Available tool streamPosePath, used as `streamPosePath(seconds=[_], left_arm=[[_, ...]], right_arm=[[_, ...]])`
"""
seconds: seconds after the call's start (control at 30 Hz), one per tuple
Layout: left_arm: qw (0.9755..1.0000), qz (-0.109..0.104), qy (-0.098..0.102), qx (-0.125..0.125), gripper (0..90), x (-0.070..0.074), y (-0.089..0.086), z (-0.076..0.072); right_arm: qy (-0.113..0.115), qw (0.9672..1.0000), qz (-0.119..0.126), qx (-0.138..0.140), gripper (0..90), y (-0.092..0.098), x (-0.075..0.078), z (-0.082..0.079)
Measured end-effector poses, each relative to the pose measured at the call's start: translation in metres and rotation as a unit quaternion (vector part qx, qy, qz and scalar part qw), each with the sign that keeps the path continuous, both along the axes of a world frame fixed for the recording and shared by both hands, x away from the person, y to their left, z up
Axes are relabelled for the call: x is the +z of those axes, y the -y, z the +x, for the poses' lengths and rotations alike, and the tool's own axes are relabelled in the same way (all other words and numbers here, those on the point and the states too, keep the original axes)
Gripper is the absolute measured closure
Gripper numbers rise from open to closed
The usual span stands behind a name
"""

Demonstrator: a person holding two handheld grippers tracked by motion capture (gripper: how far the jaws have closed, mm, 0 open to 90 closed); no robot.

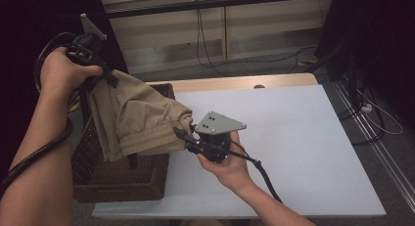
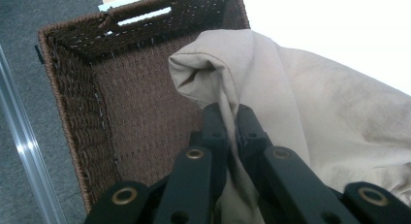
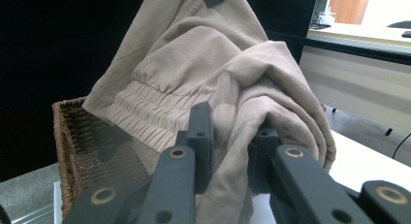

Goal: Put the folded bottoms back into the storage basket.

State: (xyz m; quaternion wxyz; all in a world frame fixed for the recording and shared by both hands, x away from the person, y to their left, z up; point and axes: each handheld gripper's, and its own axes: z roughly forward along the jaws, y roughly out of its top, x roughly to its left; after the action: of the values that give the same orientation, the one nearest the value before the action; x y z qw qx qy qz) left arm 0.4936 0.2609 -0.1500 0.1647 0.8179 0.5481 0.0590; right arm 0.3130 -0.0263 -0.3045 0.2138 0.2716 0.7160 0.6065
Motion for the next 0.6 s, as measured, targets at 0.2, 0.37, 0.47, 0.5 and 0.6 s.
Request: streamPosePath(seconds=[0.2,0.37,0.47,0.5,0.6], left_arm=[[1.0,0.002,0.0,-0.001,85.8,0.0,-0.003,0.0],[1.0,0.002,-0.002,0.002,85.8,0.001,-0.006,0.0],[1.0,0.003,-0.002,0.002,85.9,0.001,-0.008,0.0],[1.0,0.003,-0.003,0.002,85.9,0.001,-0.009,0.0],[1.0,0.004,-0.003,0.004,85.9,0.001,-0.011,0.0]], right_arm=[[0.001,1.0,-0.002,0.002,76.9,-0.003,0.001,0.0],[0.003,1.0,-0.001,0.005,76.8,-0.007,0.001,0.0],[0.002,1.0,-0.001,0.007,76.9,-0.009,0.0,-0.001],[0.003,1.0,-0.002,0.007,76.9,-0.009,0.0,-0.001],[0.004,1.0,-0.002,0.008,76.8,-0.01,0.001,0.0]])
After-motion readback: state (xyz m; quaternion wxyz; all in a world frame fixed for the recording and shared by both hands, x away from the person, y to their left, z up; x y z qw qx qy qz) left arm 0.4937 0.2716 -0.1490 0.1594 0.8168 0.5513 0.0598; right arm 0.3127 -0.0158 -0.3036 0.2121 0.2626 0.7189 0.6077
